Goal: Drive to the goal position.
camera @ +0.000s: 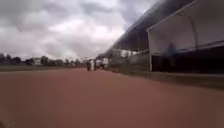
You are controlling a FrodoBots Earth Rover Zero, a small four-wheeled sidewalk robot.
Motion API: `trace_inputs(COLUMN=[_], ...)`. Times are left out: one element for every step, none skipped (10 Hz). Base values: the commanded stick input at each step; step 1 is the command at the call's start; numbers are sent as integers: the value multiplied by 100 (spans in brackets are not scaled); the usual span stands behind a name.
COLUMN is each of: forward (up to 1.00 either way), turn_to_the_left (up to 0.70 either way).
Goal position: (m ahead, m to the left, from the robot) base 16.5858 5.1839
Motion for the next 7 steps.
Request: trace_inputs(forward=[100,100,100,100,100,100,100], turn_to_the_left=[1,1,1,1,1,1,1])
